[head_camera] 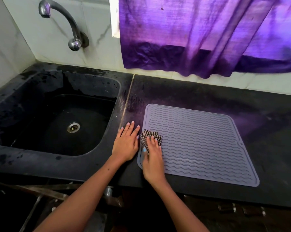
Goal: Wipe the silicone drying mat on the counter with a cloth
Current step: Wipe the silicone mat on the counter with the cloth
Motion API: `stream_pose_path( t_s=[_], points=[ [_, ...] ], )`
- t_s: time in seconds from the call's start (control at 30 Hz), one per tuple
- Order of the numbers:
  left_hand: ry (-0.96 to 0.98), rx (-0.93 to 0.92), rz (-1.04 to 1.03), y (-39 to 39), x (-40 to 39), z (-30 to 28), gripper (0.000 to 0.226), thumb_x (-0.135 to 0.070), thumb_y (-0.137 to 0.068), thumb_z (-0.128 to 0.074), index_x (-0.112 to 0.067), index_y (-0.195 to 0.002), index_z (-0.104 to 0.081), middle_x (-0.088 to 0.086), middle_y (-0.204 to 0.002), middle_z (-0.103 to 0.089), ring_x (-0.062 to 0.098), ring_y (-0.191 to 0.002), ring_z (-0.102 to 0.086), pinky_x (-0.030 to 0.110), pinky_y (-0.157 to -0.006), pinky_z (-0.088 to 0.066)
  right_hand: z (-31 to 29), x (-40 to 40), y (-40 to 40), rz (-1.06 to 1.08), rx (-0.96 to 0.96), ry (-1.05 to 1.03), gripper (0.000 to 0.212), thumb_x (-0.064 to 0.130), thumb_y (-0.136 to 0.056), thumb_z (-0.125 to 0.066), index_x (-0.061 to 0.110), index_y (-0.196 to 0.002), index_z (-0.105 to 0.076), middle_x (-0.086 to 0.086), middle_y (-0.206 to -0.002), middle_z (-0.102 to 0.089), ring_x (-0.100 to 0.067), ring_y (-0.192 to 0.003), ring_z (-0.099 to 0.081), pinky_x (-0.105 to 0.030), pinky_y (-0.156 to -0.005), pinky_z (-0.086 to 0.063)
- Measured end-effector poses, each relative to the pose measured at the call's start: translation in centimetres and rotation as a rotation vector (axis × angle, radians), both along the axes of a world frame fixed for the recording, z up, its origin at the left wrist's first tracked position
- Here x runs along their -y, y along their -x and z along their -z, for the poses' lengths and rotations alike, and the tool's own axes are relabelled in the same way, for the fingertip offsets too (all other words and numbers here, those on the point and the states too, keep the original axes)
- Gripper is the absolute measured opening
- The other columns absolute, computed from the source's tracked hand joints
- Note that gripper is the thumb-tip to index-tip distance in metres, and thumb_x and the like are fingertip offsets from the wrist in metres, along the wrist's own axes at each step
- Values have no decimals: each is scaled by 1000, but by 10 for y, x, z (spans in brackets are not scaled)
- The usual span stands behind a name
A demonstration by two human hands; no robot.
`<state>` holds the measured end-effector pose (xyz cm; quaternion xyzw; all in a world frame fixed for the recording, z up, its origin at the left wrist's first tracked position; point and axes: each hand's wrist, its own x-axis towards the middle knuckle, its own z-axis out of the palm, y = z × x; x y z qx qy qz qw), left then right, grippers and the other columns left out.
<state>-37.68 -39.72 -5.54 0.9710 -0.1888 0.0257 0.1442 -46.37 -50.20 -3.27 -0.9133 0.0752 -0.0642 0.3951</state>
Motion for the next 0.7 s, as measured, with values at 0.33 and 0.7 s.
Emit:
stream_pose_path(
  t_s=[0.33, 0.7],
  points=[
    [47, 29, -12, -1, 0, 4, 69, -43, -86, -3, -19, -144, -32, 5, -154, -24, 19, -144, -17, 34, -116, -7, -11, 20, -63, 35, 48, 273, 57, 15, -100, -31, 13, -151, -5, -1, -158, 4, -14, -147, 5, -24, -115, 9],
    [37, 23, -14, -1, 2, 3, 71, -43, -85, -1, -19, -145, -29, 5, -154, -22, 18, -144, -15, 35, -117, -5, 4, 26, -76, -116, -116, 532, 64, 12, -96, -35, 16, -151, -4, -6, -159, 5, -17, -147, 7, -31, -117, 9]
  ],
)
